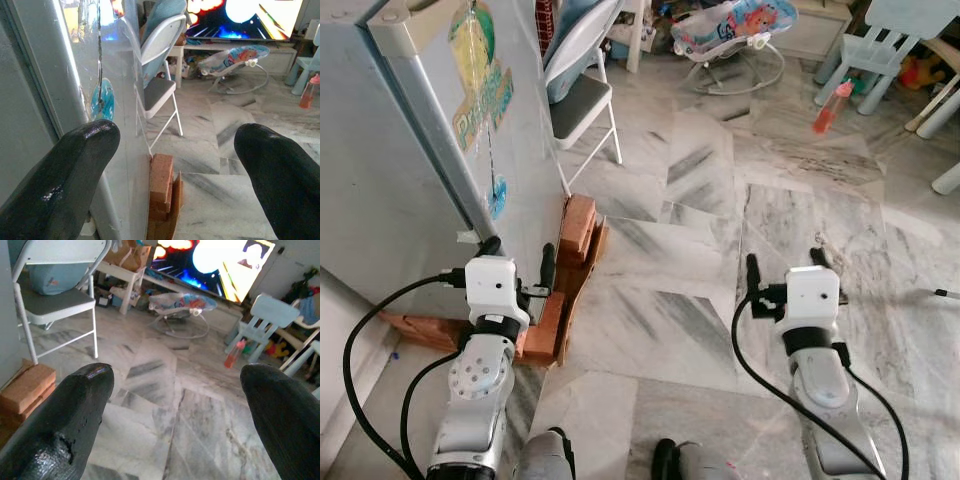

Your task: Restocking fridge

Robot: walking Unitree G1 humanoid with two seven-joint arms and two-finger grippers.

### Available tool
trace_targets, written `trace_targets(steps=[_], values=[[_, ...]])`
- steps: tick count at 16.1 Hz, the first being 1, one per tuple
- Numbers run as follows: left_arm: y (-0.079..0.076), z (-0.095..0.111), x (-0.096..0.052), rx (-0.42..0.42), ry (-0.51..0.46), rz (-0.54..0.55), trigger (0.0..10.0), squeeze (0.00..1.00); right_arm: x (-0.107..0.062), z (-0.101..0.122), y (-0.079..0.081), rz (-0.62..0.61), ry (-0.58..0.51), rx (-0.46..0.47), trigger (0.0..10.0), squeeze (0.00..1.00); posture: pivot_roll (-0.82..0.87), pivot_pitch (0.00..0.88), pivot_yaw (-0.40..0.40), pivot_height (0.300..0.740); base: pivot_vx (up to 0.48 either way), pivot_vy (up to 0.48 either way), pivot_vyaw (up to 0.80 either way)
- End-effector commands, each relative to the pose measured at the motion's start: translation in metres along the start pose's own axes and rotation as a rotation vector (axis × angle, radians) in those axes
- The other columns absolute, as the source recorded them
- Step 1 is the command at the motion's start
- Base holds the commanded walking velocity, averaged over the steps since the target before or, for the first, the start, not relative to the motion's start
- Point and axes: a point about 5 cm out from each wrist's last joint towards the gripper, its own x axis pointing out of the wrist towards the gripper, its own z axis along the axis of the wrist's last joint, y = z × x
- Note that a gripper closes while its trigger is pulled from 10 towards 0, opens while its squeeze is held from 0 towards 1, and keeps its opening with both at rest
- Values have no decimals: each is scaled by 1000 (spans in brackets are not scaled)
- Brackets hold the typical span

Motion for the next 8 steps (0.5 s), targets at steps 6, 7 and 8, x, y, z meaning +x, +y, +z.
trace_targets(steps=[6, 7, 8], values=[[1, -2, 0, 8, 29, 10, 10000, 0, -4, -1, 1, 21, 18, 50, 10000, 0, 114, 190, -96, 740, 0, 0, 0], [1, -4, 1, -6, 39, 16, 10000, 0, -5, -2, 2, 24, 35, 97, 10000, 0, 113, 191, -96, 740, 0, 446, 0], [1, -5, 3, -14, 50, 20, 10000, 0, -6, -3, 1, 23, 43, 113, 10000, 0, 110, 191, -95, 740, 0, 446, -419]])
